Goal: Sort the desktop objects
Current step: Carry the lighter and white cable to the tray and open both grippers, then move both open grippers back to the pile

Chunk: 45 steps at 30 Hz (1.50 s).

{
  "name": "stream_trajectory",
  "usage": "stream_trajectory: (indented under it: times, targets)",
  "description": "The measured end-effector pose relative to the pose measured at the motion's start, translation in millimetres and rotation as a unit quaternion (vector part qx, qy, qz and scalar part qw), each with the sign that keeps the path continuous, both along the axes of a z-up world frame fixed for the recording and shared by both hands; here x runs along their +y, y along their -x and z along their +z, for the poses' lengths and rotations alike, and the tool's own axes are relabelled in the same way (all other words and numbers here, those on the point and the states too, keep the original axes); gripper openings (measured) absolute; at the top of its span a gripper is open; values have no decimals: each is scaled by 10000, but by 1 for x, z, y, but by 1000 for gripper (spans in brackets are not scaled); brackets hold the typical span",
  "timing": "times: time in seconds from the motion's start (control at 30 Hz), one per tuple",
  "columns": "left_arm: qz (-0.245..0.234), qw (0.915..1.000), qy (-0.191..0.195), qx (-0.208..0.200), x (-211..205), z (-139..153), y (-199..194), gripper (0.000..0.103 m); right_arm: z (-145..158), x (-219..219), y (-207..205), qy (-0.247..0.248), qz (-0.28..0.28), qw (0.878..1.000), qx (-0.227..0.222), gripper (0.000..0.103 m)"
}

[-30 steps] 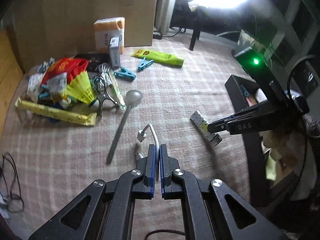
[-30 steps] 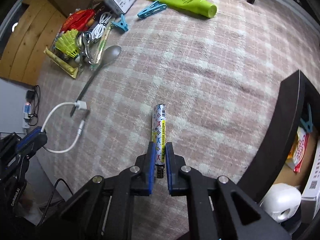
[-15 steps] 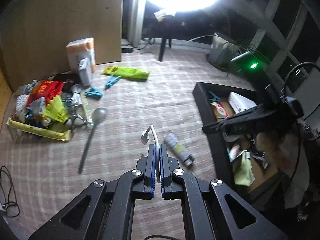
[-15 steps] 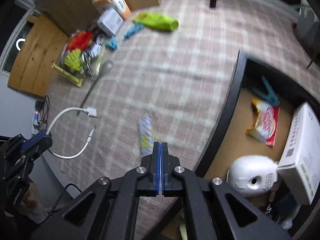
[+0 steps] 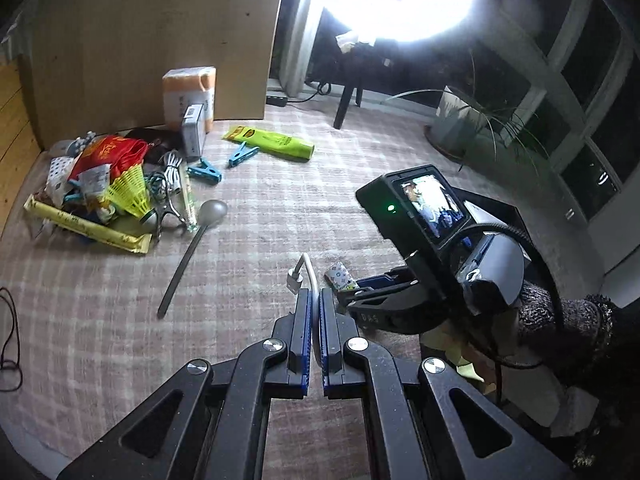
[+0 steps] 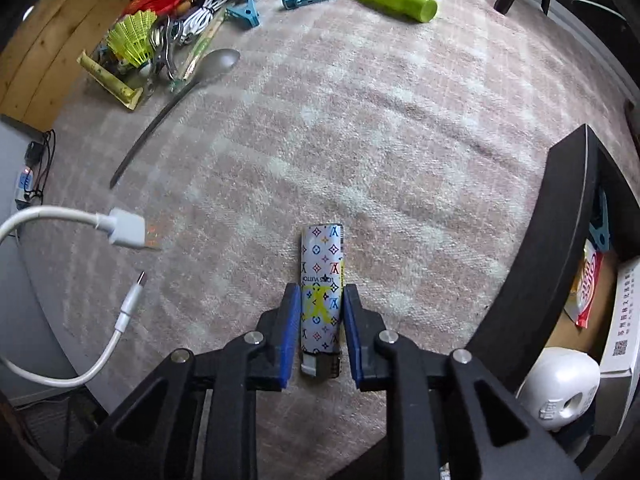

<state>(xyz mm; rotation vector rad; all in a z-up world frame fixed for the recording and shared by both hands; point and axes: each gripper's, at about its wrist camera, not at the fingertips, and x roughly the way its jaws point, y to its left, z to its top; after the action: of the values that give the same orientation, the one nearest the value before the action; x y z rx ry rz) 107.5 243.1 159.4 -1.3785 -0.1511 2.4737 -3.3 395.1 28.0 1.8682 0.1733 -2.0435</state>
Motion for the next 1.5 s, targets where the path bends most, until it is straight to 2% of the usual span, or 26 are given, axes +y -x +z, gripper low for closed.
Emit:
stream_trajectory:
  times: [0.2, 0.37, 0.5, 0.63, 0.77, 0.87, 1.03, 1.13, 1.33, 1.5]
  targets:
    - [-161, 9998, -101, 37, 17, 9, -5, 3, 30, 33, -20, 652, -396, 9971, 6, 21]
    - [-656, 9975, -223, 118, 60, 24, -7, 3, 65, 92, -46, 1038, -765, 9913, 263, 21]
    - [-1164, 9928, -264, 141, 106, 29, -13, 3, 83, 165, -75, 1022, -1200, 9864, 462, 21]
    - [-1596, 9863, -407, 66, 151, 28, -19, 3, 86, 235, -97, 884, -1728, 9794, 548, 21]
    - [-1977, 9788, -541, -53, 198, 22, -26, 3, 81, 290, -116, 827, -2166, 9716, 472, 21]
    - [-2192, 9740, -563, -129, 227, 16, -31, 3, 76, 312, -125, 834, -2345, 9675, 457, 21]
    - [-2333, 9708, -487, -284, 256, 9, -34, 4, 73, 325, -132, 775, -2418, 9660, 480, 21]
    - [-2220, 9737, -349, -363, 263, 7, -31, 29, 73, 327, -134, 672, -2411, 9670, 473, 22]
    - [-1998, 9789, -303, -295, 250, 9, -29, 29, 77, 318, -129, 684, -2232, 9710, 523, 22]
    - [-1620, 9857, -272, -383, 219, 6, -17, 29, 83, 297, -120, 767, -2060, 9740, 549, 22]
